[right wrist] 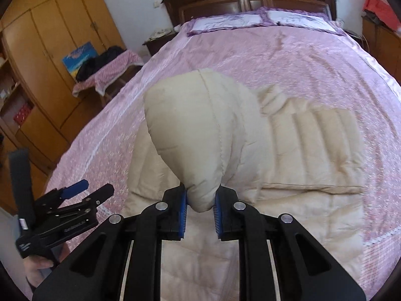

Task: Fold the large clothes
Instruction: 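Fold the grasped side edge over toward the zipper with the right gripper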

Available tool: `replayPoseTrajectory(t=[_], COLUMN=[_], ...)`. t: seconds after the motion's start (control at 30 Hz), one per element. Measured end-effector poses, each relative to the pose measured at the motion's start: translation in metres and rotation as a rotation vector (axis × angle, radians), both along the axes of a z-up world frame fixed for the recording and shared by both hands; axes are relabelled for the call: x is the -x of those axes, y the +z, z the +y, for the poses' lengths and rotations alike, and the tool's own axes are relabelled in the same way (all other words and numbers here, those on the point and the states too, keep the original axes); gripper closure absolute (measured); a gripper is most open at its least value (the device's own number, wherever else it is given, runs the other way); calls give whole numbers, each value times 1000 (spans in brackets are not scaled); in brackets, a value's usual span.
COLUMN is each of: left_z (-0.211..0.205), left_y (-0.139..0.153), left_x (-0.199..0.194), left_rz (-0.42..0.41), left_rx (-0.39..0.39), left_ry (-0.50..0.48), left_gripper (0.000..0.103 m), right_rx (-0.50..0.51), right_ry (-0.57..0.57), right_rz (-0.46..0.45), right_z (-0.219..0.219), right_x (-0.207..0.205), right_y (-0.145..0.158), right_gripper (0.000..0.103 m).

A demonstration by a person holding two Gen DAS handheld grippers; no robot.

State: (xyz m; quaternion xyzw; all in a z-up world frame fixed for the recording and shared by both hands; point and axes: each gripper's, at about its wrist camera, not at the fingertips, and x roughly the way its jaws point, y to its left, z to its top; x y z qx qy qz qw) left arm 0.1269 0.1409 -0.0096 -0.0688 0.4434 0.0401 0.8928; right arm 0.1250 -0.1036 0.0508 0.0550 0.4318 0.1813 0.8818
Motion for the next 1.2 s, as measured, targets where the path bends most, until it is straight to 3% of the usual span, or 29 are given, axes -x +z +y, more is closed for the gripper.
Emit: replayPoseTrajectory(t=[0.27, 0.5, 0.57, 0.63, 0.67, 0.93, 1.2], left_z=[-33, -55, -59, -62, -63, -64, -66], left_y=[-5, -15, -19, -23, -25, -37, -57], left_x=[-28, -49, -56, -63, -65, -77, -91], left_rz=[36, 20, 22, 19, 18, 34, 58], left_rx=[17, -12, -19, -34, -41, -74, -103], left_ry=[-63, -91, -93, -89, -85, -71, -58], left_gripper=[23, 23, 23, 23, 23, 23, 22], right_rx=[-6, -13, -8, 12, 24, 54, 180], right_ry=[-109, -196, -218, -250, -267, -319, -364], right_rz=[-6, 57, 72, 69, 64, 52, 60], right_z=[-65, -120, -130, -140, -143, -172, -179], right_x=[-11, -23, -24, -26, -27, -32, -60], right_y=[5, -26, -36, -45, -47, -56, -82], right_gripper=[85, 84, 77, 58, 56, 56, 56])
